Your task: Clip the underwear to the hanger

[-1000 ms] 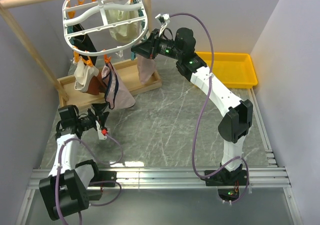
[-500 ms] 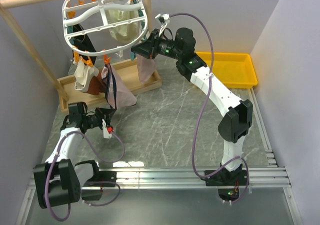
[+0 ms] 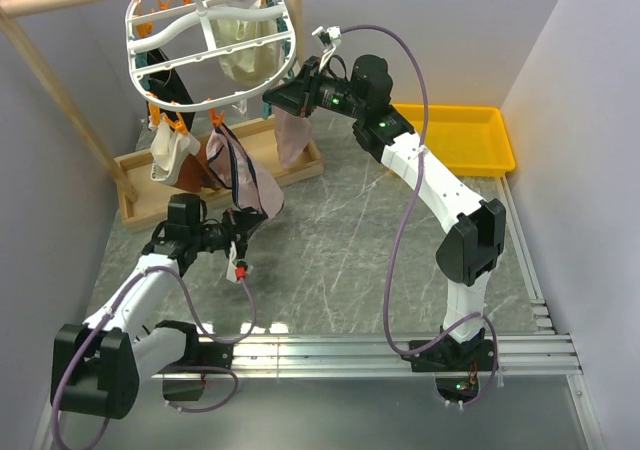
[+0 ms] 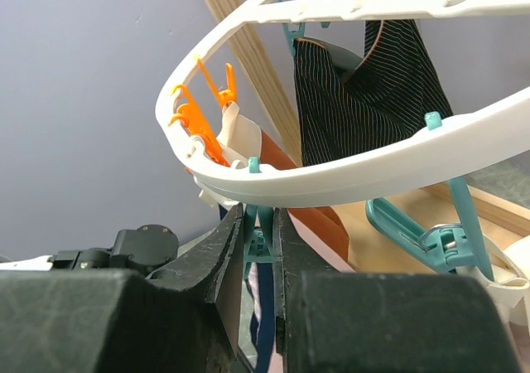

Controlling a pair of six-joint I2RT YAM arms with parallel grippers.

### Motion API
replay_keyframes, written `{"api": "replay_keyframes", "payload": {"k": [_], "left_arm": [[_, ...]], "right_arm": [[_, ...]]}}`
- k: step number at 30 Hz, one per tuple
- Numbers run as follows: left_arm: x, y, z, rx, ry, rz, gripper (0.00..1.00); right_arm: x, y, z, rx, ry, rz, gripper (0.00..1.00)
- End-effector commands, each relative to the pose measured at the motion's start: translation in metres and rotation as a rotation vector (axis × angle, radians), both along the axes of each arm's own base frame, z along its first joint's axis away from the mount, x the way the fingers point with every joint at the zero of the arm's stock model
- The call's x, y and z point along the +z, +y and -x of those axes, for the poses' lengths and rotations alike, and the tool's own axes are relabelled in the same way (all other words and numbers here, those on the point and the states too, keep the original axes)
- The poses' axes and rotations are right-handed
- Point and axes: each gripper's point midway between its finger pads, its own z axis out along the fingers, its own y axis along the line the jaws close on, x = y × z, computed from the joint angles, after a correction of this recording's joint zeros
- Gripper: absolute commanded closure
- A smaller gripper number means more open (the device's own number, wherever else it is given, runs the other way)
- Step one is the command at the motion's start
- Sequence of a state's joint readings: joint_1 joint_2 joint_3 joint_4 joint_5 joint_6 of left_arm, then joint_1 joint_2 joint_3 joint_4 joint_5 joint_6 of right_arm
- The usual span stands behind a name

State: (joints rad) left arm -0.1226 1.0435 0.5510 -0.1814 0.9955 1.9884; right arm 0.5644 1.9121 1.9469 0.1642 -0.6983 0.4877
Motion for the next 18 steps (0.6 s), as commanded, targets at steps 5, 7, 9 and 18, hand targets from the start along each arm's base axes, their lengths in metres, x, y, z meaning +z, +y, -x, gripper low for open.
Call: {"api": "replay_keyframes", "payload": {"k": [5, 7, 9, 18], "left_arm": [[0.036, -0.026, -0.038, 0.000, -0.240, -0.044, 0.99], [0.036, -0.028, -0.048, 0.036, -0.247, -0.054, 0.99], [0.036, -0.029, -0.055, 0.066, -0.237, -0.054, 1.00], [0.034, -0.036, -0.071, 0.184, -0.154, -0.052, 0.87]], "right_arm": [[0.018, -0.006, 0.001, 0.001, -0.041, -0.033, 1.00], [0.018, -0.006, 0.001, 0.001, -0.041, -0.033, 1.00], [0.016, -0.005, 0.001, 0.003, -0.038, -0.032, 1.00], [0.017, -0.005, 0.001, 0.002, -0.035, -0.035, 1.00]]}}
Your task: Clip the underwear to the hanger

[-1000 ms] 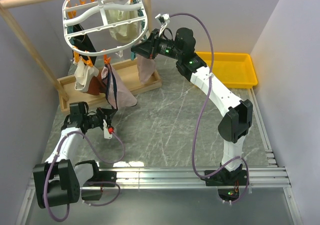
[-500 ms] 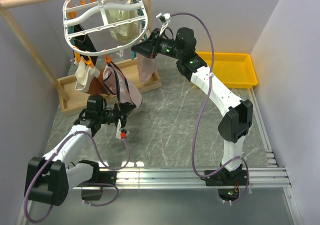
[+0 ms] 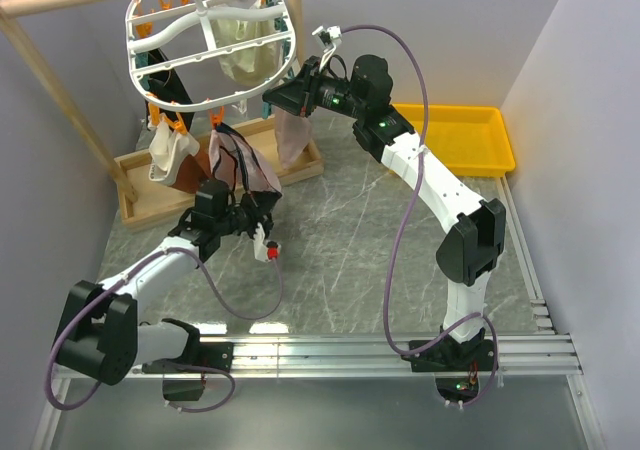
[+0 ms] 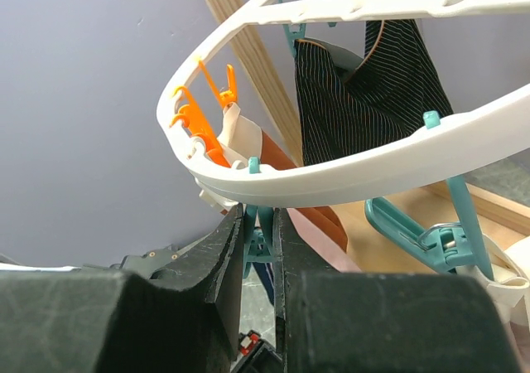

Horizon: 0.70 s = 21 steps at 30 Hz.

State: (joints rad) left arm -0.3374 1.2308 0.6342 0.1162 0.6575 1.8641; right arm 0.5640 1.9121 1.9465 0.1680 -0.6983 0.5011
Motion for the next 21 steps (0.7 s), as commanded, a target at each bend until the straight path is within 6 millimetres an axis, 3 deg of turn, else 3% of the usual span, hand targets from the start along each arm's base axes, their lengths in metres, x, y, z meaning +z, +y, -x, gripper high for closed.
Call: {"api": "replay_keyframes", "payload": {"k": [1, 4, 5, 15, 19, 20, 21], "left_arm": [[0.022, 0.001, -0.012, 0.065, -0.013, 0.029, 0.83], [0.028, 0.004, -0.006, 0.063, 0.020, 0.011, 0.72], [0.017, 0.007, 0.002, 0.061, 0.077, -0.016, 0.71], [0.023, 0.032, 0.037, 0.116, 0.162, -0.093, 0.55], [0.041, 0.043, 0.048, 0.147, 0.170, -0.120, 0.31], [0.043, 0.046, 0.050, 0.150, 0.154, -0.139, 0.01], [0.049, 0.050, 0.053, 0.157, 0.126, -0.148, 0.01]], "right_arm": [[0.018, -0.006, 0.000, -0.001, -0.050, -0.029, 1.00], [0.018, -0.006, 0.002, -0.001, -0.053, -0.026, 1.00], [0.017, -0.007, 0.001, -0.001, -0.052, -0.025, 1.00], [0.017, -0.007, 0.001, 0.001, -0.052, -0.028, 1.00], [0.017, -0.007, 0.002, 0.003, -0.052, -0.031, 1.00], [0.017, -0.007, 0.002, 0.002, -0.050, -0.031, 1.00], [0.018, -0.007, 0.002, 0.003, -0.053, -0.033, 1.00]]}}
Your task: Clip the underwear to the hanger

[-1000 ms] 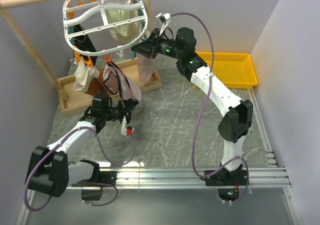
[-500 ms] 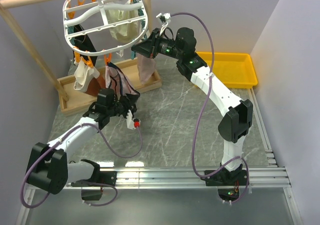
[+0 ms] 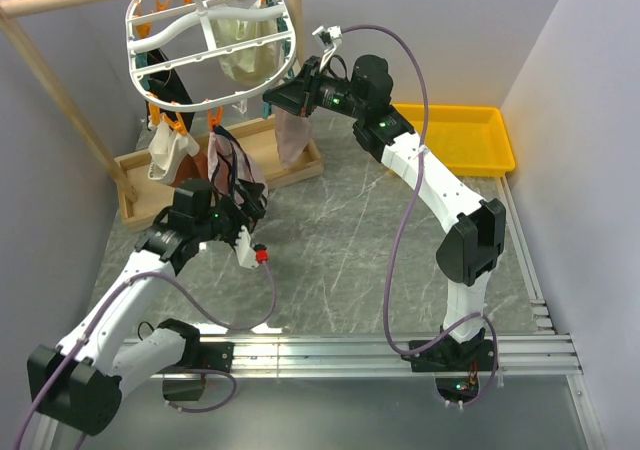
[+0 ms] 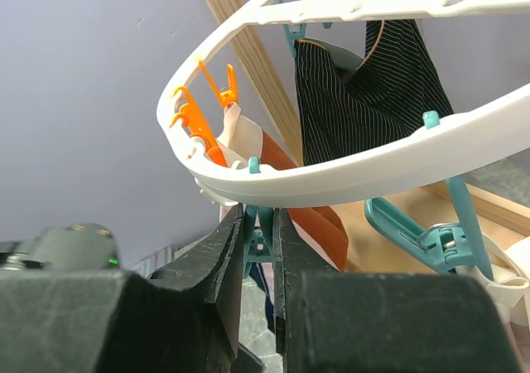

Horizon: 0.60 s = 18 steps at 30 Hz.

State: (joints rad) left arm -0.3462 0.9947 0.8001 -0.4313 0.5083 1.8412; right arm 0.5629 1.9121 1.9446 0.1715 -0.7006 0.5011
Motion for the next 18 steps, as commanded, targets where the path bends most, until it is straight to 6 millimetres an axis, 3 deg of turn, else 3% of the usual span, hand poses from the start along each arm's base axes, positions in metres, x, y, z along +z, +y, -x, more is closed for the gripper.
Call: {"api": "replay_keyframes", "payload": {"k": [1, 7, 13, 18], "left_arm": [[0.012, 0.018, 0.013, 0.044, -0.015, -0.064, 0.01], [0.022, 0.032, 0.010, 0.035, -0.159, -0.150, 0.01], [0.023, 0.027, -0.011, 0.034, -0.210, -0.165, 0.01], [0.010, 0.023, -0.022, -0.030, -0.274, -0.193, 0.01]], "right_arm": [[0.019, -0.007, 0.001, 0.002, -0.049, -0.034, 1.00], [0.021, -0.005, 0.001, 0.002, -0.051, -0.039, 1.00], [0.019, -0.006, 0.000, 0.002, -0.048, -0.038, 1.00], [0.020, -0.006, 0.001, 0.004, -0.050, -0.040, 1.00]]}}
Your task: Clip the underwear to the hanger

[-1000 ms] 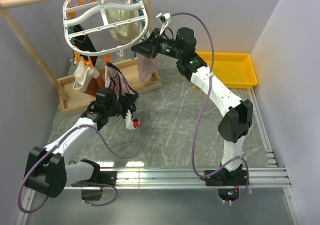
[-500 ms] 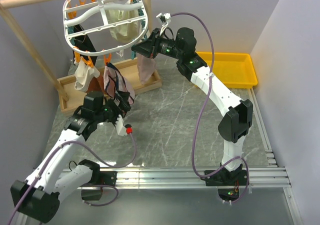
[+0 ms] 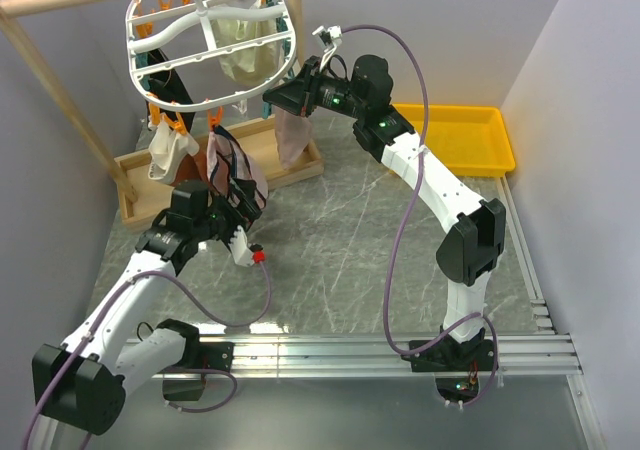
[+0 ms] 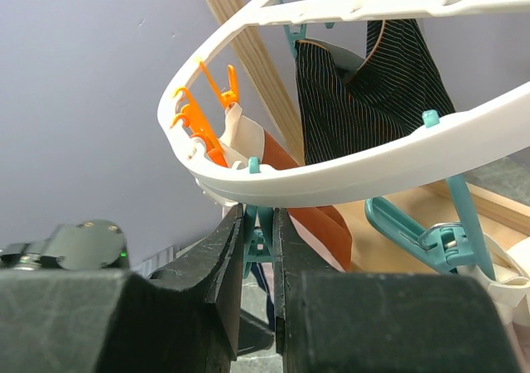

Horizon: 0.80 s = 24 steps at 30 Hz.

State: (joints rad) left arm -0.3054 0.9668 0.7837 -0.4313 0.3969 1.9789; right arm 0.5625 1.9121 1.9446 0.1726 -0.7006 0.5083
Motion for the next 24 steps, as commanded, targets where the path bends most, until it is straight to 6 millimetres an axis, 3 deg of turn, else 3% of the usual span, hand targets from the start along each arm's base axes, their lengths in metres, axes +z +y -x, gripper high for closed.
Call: {"api": "replay_keyframes", "payload": {"k": [1, 5, 8, 24], "left_arm": [[0.006, -0.006, -0.012, -0.106, -0.170, -0.085, 0.01], [-0.006, -0.005, -0.023, -0.111, -0.170, -0.115, 0.01], [-0.004, -0.007, -0.032, -0.121, -0.217, -0.109, 0.01], [0.010, -0.025, -0.033, -0.255, -0.324, -0.059, 0.01]], "right_arm": [[0.020, -0.006, 0.000, 0.002, -0.057, -0.038, 1.00], [0.019, -0.007, 0.000, 0.002, -0.054, -0.038, 1.00], [0.017, -0.008, -0.001, 0.003, -0.050, -0.038, 1.00], [0.015, -0.009, -0.004, 0.005, -0.038, -0.043, 1.00]]}}
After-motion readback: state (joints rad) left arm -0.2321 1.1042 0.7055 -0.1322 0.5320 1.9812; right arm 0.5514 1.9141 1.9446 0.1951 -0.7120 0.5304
